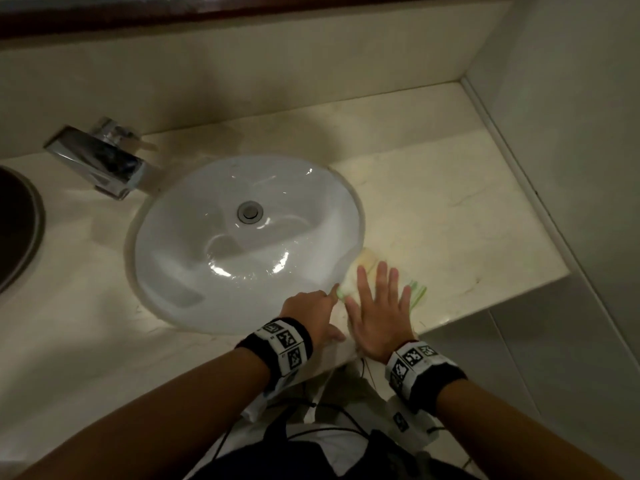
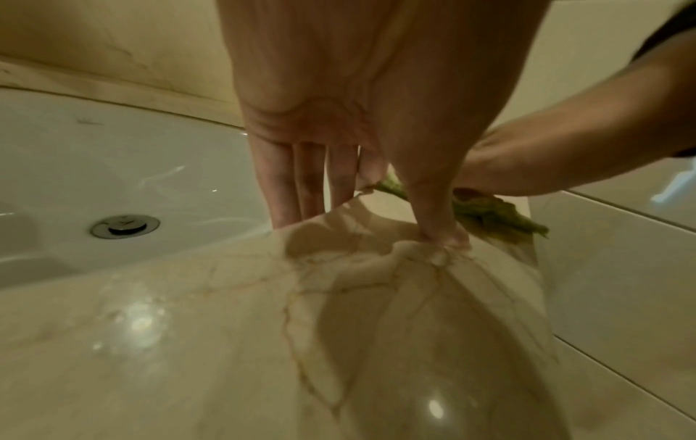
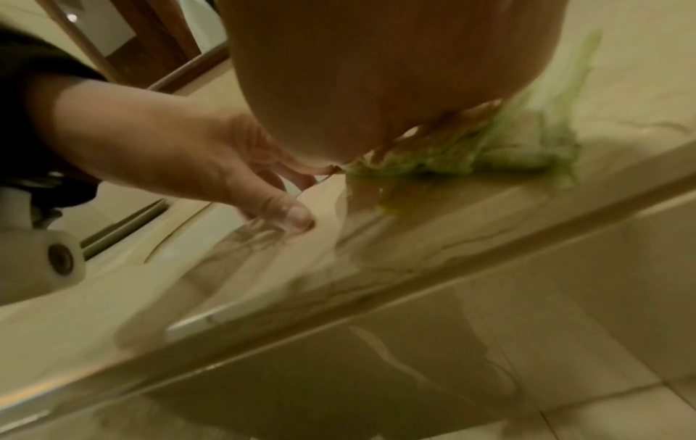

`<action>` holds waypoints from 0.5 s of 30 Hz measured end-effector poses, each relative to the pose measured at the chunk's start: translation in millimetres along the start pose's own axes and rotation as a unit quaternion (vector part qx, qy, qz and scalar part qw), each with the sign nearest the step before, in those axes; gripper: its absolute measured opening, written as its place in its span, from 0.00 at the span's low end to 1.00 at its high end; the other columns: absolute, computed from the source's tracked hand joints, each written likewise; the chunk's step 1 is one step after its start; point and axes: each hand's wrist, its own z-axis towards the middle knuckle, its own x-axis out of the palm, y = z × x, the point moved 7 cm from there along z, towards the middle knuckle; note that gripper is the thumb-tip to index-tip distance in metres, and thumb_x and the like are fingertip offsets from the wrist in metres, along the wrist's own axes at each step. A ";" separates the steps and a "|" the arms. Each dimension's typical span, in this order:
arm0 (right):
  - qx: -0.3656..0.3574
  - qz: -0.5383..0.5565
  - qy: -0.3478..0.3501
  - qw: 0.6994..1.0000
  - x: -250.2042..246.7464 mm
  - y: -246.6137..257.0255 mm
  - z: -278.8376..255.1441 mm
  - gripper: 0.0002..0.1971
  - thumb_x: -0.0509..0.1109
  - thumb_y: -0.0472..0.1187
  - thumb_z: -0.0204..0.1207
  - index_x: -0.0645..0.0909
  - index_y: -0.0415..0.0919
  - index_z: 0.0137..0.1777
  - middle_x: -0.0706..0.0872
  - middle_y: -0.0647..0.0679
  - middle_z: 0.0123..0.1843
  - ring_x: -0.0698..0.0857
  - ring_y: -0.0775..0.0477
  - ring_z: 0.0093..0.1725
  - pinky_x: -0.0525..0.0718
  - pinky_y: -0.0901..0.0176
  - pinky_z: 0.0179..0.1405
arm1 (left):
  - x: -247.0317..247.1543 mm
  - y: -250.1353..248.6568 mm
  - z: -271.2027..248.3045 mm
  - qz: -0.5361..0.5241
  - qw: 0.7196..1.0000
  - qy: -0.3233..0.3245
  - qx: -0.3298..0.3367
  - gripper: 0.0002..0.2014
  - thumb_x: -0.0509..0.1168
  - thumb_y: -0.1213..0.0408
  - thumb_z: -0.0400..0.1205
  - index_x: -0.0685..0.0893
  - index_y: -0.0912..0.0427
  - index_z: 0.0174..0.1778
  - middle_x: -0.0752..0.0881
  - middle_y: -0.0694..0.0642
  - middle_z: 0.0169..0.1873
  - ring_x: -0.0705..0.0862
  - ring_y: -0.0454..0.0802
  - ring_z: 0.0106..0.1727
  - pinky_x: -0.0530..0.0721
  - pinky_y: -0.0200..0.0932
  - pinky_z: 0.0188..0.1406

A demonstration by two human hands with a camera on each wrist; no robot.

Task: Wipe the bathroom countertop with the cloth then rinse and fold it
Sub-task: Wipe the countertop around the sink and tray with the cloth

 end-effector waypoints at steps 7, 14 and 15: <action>-0.025 -0.007 -0.024 0.999 -3.0 -9.6 9.9 0.32 0.33 0.62 0.83 0.30 0.56 0.83 0.30 0.42 0.85 0.31 0.38 0.84 0.35 0.33 0.81 | 0.1 -0.8 0.8 -0.002 1.000 0.009 -0.016 0.47 0.70 0.37 0.74 0.55 0.49 0.83 0.82 0.54 0.62 0.82 0.56 0.60 0.82 0.50 0.56; -0.077 -0.037 -0.009 0.996 -46.5 -57.1 90.1 0.31 0.36 0.65 0.83 0.34 0.60 0.84 0.32 0.46 0.86 0.33 0.43 0.85 0.33 0.39 0.82 | 2.9 0.6 -1.8 -0.013 0.998 0.037 -0.055 0.48 0.67 0.36 0.75 0.48 0.46 0.84 0.80 0.54 0.65 0.80 0.56 0.62 0.81 0.51 0.60; -0.080 -0.036 -0.005 0.996 -51.3 -62.4 97.5 0.31 0.36 0.65 0.83 0.33 0.61 0.84 0.31 0.47 0.86 0.32 0.44 0.85 0.33 0.39 0.82 | 1.9 0.1 -2.9 -0.014 0.997 0.038 -0.064 0.48 0.68 0.36 0.75 0.48 0.46 0.84 0.80 0.54 0.65 0.80 0.56 0.62 0.81 0.51 0.60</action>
